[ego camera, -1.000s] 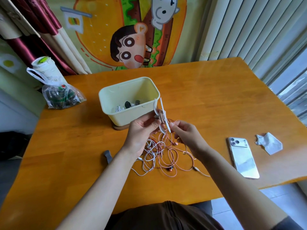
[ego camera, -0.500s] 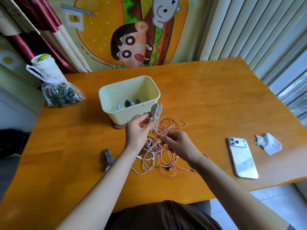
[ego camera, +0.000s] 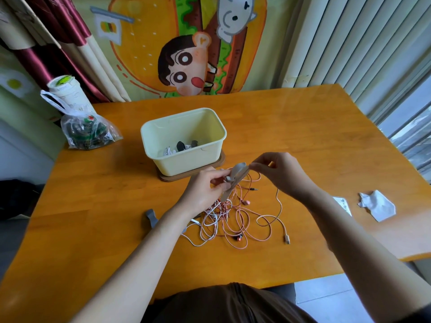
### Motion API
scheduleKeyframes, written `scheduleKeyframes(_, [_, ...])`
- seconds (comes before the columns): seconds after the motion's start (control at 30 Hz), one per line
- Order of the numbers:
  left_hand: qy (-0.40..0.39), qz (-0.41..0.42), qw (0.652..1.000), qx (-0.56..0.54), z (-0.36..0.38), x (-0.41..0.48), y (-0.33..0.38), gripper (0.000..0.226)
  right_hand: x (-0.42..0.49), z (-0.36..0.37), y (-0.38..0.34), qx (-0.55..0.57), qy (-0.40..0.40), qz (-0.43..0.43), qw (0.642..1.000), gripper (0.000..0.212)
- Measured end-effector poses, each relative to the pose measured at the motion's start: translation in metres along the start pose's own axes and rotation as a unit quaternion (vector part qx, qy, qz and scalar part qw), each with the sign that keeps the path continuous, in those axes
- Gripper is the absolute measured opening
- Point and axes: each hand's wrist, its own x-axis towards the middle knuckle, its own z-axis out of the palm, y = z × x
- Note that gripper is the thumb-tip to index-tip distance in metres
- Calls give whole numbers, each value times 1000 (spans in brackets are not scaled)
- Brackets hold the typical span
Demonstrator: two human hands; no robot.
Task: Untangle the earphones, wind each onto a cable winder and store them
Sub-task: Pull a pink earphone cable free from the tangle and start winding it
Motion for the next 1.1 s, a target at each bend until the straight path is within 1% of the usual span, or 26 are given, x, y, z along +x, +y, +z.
scheduleKeyframes(0.17, [-23,-6,999,-25,-3,0,0,24,1,-2,-5,11,32,-16,999,15])
scheduleKeyframes(0.23, [-31,-11,999,-35,-4,0,-2,22,1,-2,-6,14,46,-23,999,15])
scheduleKeyframes(0.4, [-86,2,995,-43,-2,-2,-2,31,6,1,-3,24,68,-21,997,14])
scheduleKeyframes(0.5, [-90,9,987,-131,-2,-5,1,32,10,2,3,59,58,11,996,11])
scheduleKeyframes(0.6, [-62,17,971,-232,-1,-5,5,31,9,9,8,113,48,39,992,14])
scheduleKeyframes(0.7, [-17,14,947,-319,-1,-3,13,28,-1,28,8,196,-10,78,977,23])
scheduleKeyframes(0.77, [11,4,942,-336,2,0,14,29,-9,42,3,252,-51,95,962,29])
scheduleKeyframes(0.83, [37,-13,939,-340,4,1,10,31,-15,53,-2,289,-60,103,950,30])
scheduleKeyframes(0.9, [62,-38,929,-363,6,0,6,29,-18,60,-6,303,-54,105,946,31])
scheduleKeyframes(1.0, [100,-58,911,-395,5,1,3,28,-24,72,-10,292,-58,96,950,28])
scheduleKeyframes(1.07, [121,-57,911,-391,4,2,1,29,-27,77,-11,264,-57,84,959,27])
scheduleKeyframes(1.1, [133,-54,916,-374,4,3,0,29,-29,78,-12,244,-53,78,965,25])
